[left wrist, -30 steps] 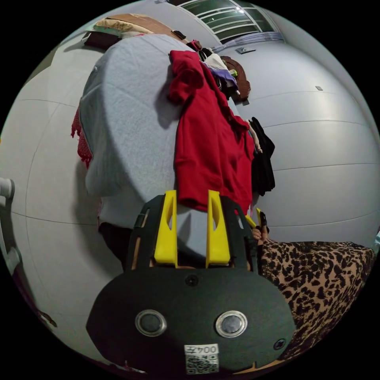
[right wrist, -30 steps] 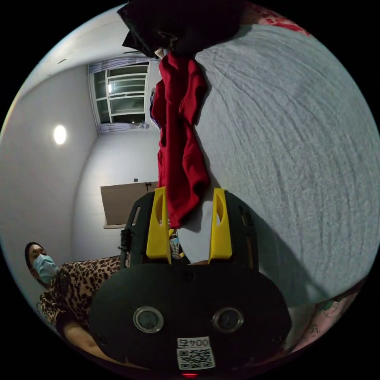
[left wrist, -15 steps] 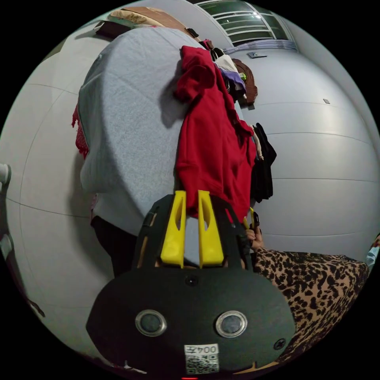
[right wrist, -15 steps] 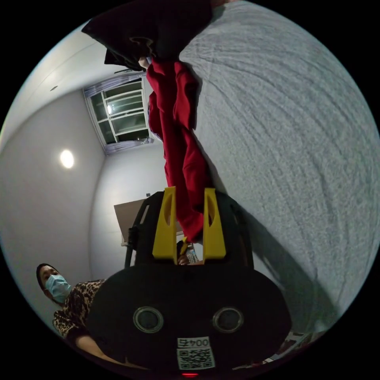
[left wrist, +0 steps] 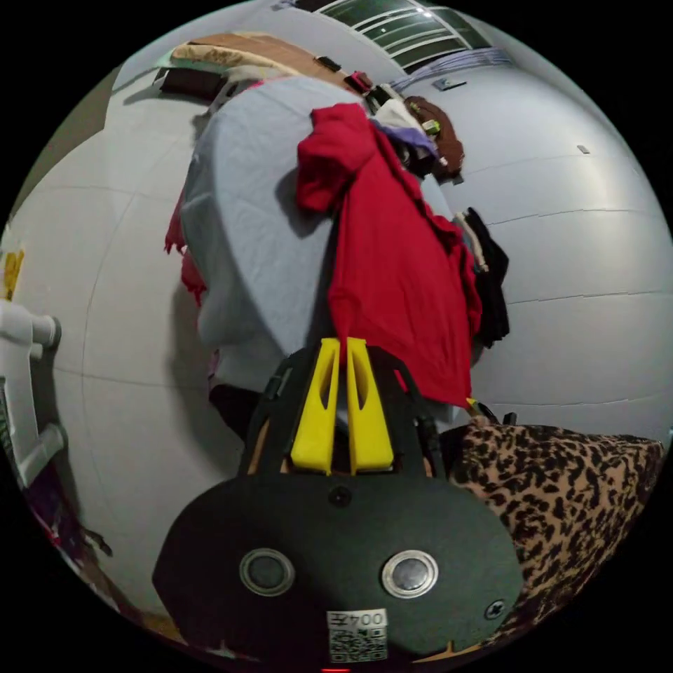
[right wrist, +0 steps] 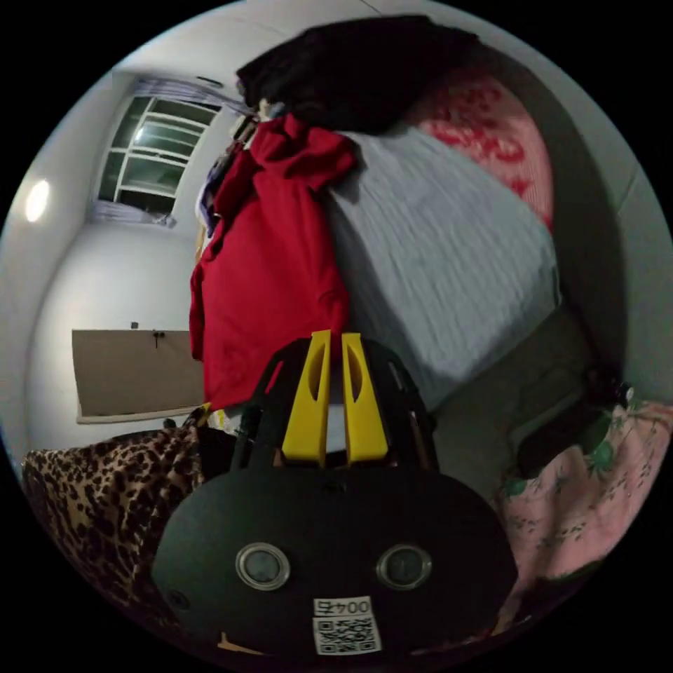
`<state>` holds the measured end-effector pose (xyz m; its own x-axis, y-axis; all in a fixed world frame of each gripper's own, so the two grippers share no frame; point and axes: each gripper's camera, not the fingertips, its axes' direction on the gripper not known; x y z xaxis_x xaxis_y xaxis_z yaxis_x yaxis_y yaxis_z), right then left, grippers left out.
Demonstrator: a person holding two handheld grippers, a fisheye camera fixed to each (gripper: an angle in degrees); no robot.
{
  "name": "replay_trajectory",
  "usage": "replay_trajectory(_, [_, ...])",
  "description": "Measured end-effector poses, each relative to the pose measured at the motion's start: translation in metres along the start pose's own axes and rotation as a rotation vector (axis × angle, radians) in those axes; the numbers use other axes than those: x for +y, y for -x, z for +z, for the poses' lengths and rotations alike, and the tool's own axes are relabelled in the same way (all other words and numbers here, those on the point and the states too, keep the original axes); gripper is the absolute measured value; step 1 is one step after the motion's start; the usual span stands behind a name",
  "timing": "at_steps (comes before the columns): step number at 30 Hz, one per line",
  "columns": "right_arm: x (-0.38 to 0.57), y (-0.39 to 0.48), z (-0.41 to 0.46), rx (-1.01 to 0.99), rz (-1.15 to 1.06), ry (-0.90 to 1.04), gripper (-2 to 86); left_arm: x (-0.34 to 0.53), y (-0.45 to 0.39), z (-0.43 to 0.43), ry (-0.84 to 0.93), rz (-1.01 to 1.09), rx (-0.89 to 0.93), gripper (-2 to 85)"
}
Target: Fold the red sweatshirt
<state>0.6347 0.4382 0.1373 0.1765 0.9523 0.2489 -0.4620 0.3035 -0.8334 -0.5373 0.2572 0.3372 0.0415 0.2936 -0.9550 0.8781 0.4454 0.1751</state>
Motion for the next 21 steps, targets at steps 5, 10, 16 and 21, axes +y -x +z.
replay_trajectory(5, [0.011, -0.024, 0.014, -0.049, 0.028, 0.057, 4.4, 0.002, 0.007, 0.002, -0.014, -0.058, 0.023, 1.6])
replay_trajectory(10, [0.01, -0.034, -0.016, -0.071, -0.102, 0.062, 6.7, -0.003, -0.003, 0.003, 0.008, -0.021, -0.019, 1.6])
replay_trajectory(16, [0.009, -0.019, 0.012, -0.027, -0.29, 0.154, 12.3, -0.002, -0.004, 0.003, 0.003, -0.051, 0.005, 1.5])
replay_trajectory(21, [0.007, 0.0, 0.055, -0.181, -0.314, 0.267, 4.4, -0.012, -0.014, -0.015, -0.03, -0.036, 0.118, 1.6])
